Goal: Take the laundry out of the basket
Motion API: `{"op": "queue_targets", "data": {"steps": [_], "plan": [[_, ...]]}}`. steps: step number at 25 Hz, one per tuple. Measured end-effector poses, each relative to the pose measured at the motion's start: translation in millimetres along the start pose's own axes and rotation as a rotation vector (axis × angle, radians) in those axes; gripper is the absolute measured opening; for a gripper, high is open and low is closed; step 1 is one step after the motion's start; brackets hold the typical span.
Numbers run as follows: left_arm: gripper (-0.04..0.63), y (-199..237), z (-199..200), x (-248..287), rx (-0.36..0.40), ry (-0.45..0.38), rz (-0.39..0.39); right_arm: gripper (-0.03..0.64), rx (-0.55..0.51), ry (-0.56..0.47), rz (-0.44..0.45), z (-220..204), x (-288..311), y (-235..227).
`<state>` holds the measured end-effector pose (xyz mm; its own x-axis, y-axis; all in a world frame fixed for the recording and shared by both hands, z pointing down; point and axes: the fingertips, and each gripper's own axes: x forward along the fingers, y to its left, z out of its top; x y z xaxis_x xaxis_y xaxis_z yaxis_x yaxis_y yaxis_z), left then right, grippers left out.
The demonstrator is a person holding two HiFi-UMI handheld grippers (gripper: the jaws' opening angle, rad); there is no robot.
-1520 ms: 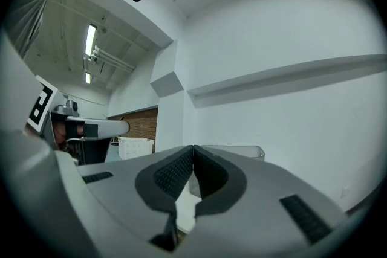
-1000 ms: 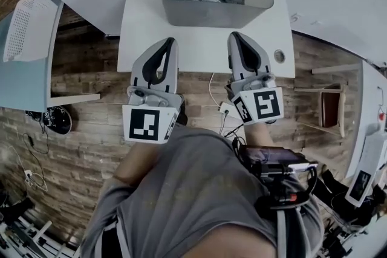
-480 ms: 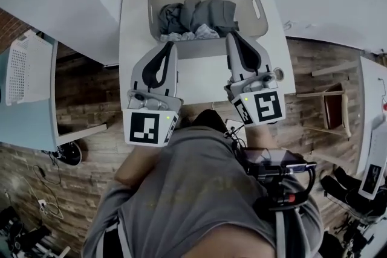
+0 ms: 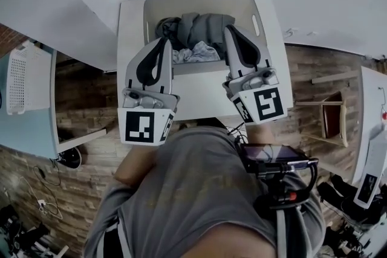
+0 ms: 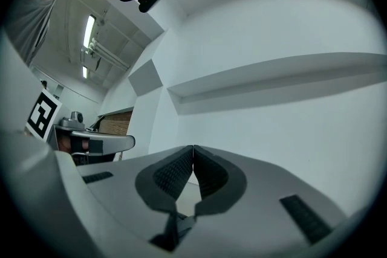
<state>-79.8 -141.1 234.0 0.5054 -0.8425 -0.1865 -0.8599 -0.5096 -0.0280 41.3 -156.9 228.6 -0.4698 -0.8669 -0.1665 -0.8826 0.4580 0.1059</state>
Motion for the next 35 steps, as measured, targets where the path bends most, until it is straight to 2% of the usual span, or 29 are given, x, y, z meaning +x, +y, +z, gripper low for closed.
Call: {"op": "queue_targets", "data": {"steps": [15,22,33,35], "plan": [[0.008,16.4,9.9,67.1,0.029,-0.016,0.020,0.008,-0.013,-0.005,0.100,8.2,59.3,-28.8],[0.008,34.0,-12.2,99.0,-0.004,0.029,0.038,0.009,0.002,0.077,0.156,-27.1,89.7,-34.2],[0.008,61.8,-47.2,132.8,-0.086,0.077,0.063,0.012,0.054,0.244,0.320,-101.3,123.1,-14.9],[0.008,64.7,-51.1,136.8,-0.086,0.083,0.067,0.059,0.056,0.291,0.351,-115.8,124.2,-11.9]]}}
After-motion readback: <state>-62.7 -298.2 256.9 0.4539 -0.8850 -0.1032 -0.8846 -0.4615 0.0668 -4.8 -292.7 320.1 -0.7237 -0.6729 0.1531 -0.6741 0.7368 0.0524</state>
